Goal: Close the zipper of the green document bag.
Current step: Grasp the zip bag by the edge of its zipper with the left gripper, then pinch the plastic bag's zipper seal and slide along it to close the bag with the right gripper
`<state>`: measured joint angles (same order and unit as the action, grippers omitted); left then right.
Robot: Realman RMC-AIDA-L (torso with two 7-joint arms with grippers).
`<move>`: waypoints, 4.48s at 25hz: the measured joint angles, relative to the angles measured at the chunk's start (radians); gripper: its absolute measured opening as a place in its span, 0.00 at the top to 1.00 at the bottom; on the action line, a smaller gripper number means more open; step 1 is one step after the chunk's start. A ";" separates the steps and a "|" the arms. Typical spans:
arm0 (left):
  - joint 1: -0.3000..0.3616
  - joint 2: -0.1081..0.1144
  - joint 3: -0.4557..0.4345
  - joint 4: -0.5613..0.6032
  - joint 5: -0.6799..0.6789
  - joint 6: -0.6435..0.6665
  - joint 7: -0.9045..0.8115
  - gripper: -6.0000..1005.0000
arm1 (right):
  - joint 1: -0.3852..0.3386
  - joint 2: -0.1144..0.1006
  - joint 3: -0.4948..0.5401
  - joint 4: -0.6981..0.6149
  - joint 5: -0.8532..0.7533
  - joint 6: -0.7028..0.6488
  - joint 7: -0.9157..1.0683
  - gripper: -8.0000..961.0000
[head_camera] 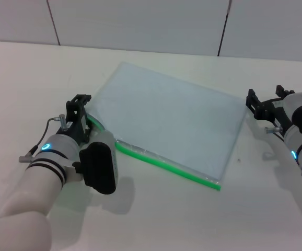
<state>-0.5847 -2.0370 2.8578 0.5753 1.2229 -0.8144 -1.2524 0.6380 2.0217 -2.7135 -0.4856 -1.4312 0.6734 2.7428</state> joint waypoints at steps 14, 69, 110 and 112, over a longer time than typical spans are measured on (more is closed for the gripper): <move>-0.007 -0.002 0.000 0.011 0.039 0.015 0.024 0.49 | 0.000 0.000 0.000 0.000 0.000 0.000 0.000 0.26; -0.003 -0.003 0.000 0.029 0.103 -0.079 0.033 0.83 | 0.000 0.000 -0.008 -0.011 -0.003 0.001 -0.023 0.26; 0.024 -0.003 0.000 0.043 0.248 -0.249 -0.256 0.94 | -0.093 -0.120 -0.047 -0.589 -0.382 -0.105 -0.374 0.26; 0.025 -0.003 0.000 0.044 0.262 -0.249 -0.256 0.94 | -0.083 -0.114 -0.053 -0.589 -0.383 -0.114 -0.378 0.26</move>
<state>-0.5599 -2.0404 2.8578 0.6191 1.4853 -1.0634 -1.5082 0.5550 1.9073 -2.7663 -1.0743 -1.8138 0.5593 2.3648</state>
